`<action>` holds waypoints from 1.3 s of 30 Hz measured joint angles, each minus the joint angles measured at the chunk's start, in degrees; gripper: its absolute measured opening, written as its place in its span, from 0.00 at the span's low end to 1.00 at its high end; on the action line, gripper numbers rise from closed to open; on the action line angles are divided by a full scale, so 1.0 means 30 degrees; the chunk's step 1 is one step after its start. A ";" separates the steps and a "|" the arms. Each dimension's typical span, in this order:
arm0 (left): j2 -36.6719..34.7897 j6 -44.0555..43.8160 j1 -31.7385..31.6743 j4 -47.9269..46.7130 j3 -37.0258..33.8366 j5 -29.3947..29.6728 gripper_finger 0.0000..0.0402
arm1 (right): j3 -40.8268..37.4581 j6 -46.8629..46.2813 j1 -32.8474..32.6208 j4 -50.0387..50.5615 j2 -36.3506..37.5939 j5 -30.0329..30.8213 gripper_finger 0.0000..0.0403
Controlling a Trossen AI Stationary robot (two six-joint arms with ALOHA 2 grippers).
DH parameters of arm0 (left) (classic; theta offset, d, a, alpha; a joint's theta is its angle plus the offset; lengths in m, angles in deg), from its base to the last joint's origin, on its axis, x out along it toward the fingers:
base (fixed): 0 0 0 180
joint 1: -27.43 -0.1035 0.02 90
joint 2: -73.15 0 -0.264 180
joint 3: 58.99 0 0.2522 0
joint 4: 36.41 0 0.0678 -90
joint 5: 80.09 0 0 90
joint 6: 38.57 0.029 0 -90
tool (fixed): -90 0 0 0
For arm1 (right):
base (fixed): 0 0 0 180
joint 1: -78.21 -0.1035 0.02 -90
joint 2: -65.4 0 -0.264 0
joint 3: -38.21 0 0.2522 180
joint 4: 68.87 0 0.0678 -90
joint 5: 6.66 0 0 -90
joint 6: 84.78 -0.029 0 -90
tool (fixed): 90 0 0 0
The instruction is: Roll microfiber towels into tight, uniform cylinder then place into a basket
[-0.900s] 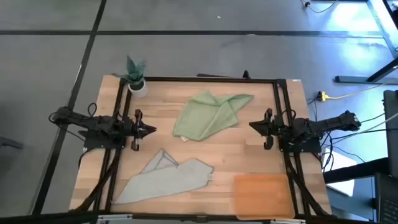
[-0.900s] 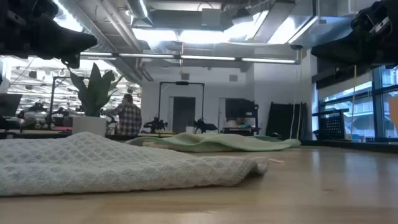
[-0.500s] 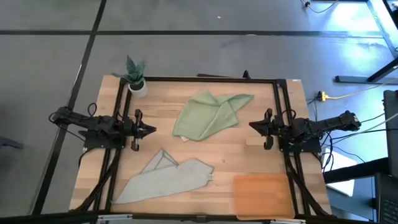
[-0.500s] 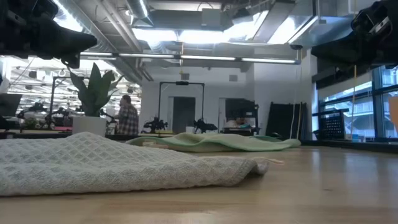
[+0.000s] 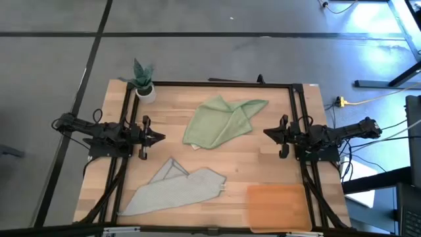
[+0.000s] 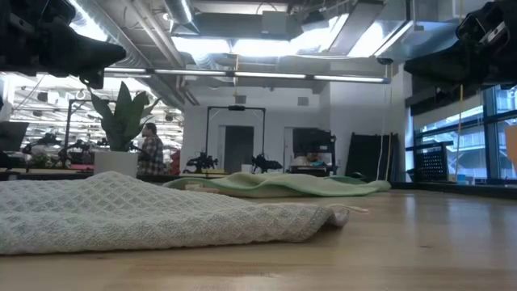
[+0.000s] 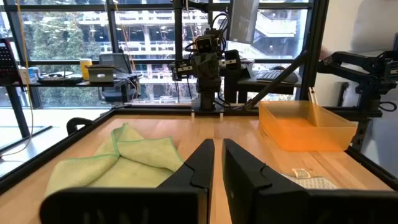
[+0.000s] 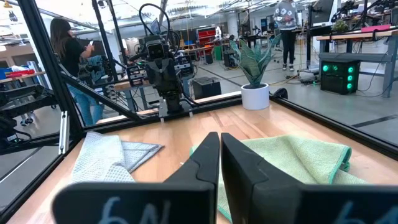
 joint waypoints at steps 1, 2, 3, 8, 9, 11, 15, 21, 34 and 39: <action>-0.0004 -0.0001 -0.0003 0.0007 0.0007 0.0005 0.06 | 0.0001 -0.0005 0.0000 0.0000 0.0005 -0.0002 0.05; 0.0002 0.0000 0.0002 0.0007 0.0007 0.0004 0.06 | 0.0003 -0.0003 0.0000 0.0000 0.0004 -0.0003 0.05; -0.0001 0.0000 -0.0004 0.0004 0.0004 -0.0002 0.06 | 0.0002 -0.0005 0.0000 0.0000 0.0005 -0.0002 0.05; 0.0002 0.0000 -0.0005 0.0003 0.0003 0.0000 0.06 | 0.0006 -0.0007 0.0000 0.0000 0.0000 0.0000 0.05; -0.0001 -0.0004 -0.0005 0.0004 0.0007 0.0001 0.06 | -0.0001 0.0000 0.0000 0.0000 0.0000 -0.0007 0.05; 0.0002 0.0000 0.0003 0.0006 0.0007 0.0005 0.06 | -0.0001 -0.0005 0.0000 -0.0002 0.0000 0.0000 0.05; 0.0002 0.0000 0.0003 0.0007 0.0007 0.0005 0.06 | 0.0001 0.0000 0.0000 0.0000 0.0000 -0.0005 0.05; -0.0002 0.0000 -0.0001 0.0007 0.0000 -0.0003 0.06 | -0.0001 -0.0005 0.0000 -0.0002 0.0007 -0.0002 0.05; -0.0004 -0.0005 0.0003 0.0007 0.0003 -0.0001 0.06 | 0.0006 0.1182 0.0000 -0.0127 0.0007 0.0330 0.05; 0.0002 0.0000 0.0003 0.0007 0.0000 -0.0003 0.06 | 0.0003 0.0715 0.0000 -0.0131 0.0007 0.0334 0.05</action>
